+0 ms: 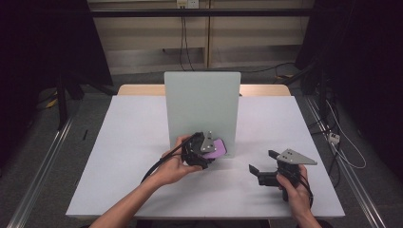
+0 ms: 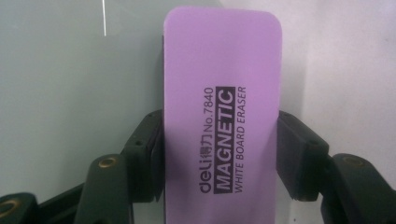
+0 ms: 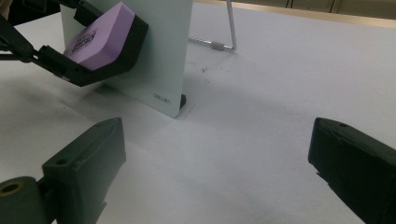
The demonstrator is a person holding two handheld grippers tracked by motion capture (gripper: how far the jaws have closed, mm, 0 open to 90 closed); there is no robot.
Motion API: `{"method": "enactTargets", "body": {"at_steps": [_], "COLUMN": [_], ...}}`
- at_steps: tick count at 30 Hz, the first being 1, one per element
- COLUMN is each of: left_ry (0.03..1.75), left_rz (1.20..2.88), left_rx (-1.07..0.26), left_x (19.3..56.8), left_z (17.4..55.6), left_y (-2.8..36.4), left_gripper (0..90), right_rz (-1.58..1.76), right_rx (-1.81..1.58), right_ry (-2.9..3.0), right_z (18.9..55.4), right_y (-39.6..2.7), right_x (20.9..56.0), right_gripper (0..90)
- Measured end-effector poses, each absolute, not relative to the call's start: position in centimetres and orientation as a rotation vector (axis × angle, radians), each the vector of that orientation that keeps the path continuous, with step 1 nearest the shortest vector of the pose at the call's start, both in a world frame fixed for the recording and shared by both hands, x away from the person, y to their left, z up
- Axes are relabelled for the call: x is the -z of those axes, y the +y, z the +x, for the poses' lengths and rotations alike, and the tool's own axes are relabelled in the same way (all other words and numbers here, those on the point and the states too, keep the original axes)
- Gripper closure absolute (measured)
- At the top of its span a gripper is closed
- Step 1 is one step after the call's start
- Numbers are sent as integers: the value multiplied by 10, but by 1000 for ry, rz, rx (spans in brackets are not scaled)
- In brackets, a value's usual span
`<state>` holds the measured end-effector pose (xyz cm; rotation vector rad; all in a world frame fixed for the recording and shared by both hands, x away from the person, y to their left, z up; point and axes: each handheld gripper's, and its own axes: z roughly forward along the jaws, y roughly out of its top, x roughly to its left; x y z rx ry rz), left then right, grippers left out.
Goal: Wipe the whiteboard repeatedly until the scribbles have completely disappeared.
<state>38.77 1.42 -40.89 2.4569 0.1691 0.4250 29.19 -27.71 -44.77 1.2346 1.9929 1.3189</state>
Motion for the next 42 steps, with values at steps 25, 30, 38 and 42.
{"method": "enactTargets", "body": {"at_steps": [25,30,38,42], "left_ry": [300,306,366,397], "left_rz": [2312,2305,2244,2225], "left_rx": [-430,-399,-333,-315], "left_x": [377,376,377,375], "left_z": [390,382,380,380], "left_y": [68,72,85,96], "left_gripper": [410,410,409,409], "right_rz": [1240,1238,1233,1234], "right_rx": [-1314,-1318,-1313,-1319], "right_ry": [1995,1992,1996,1996], "right_z": [292,291,292,291], "right_y": [-276,-276,-276,-276], "right_x": [448,448,448,448], "right_gripper": [42,41,41,41]}}
